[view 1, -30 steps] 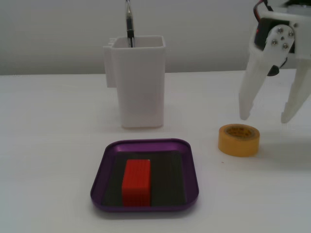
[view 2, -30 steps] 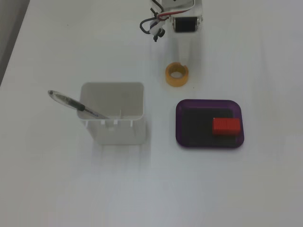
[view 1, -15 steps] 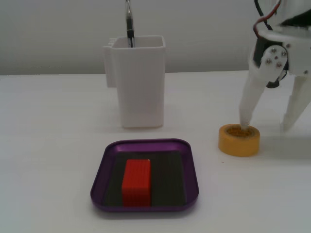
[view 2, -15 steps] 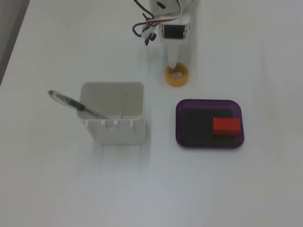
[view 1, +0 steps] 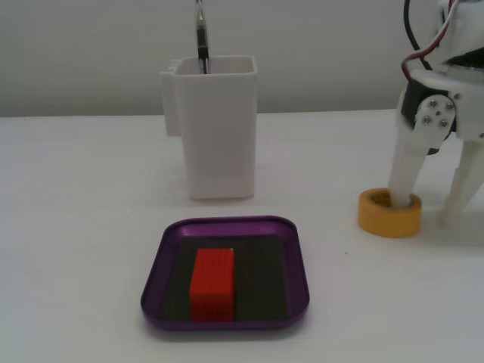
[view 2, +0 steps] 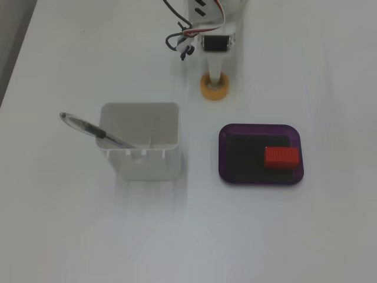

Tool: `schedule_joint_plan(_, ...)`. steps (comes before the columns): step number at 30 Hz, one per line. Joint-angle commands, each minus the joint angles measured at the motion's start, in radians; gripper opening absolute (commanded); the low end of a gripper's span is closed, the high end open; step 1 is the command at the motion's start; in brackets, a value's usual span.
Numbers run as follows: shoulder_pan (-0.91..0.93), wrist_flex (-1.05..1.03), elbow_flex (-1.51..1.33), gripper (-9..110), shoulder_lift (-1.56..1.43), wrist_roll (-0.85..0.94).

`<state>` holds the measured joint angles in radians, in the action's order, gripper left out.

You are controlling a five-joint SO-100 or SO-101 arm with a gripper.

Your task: Grab up the yellow tape and put it in the box.

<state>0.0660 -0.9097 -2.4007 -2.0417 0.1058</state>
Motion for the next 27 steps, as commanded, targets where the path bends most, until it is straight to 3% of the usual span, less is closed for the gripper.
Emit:
schedule_joint_plan(1, 0.000, 0.002, 0.005, -1, 0.000, 0.006)
schedule_joint_plan(6, -0.021, -0.058, 0.041, -1, -0.023, -0.002)
schedule_joint_plan(15, -0.281, -0.272, 0.462, -1, -0.192, -0.043)
schedule_joint_plan(27, -0.298, -0.158, 0.672, -1, 0.147, -0.043)
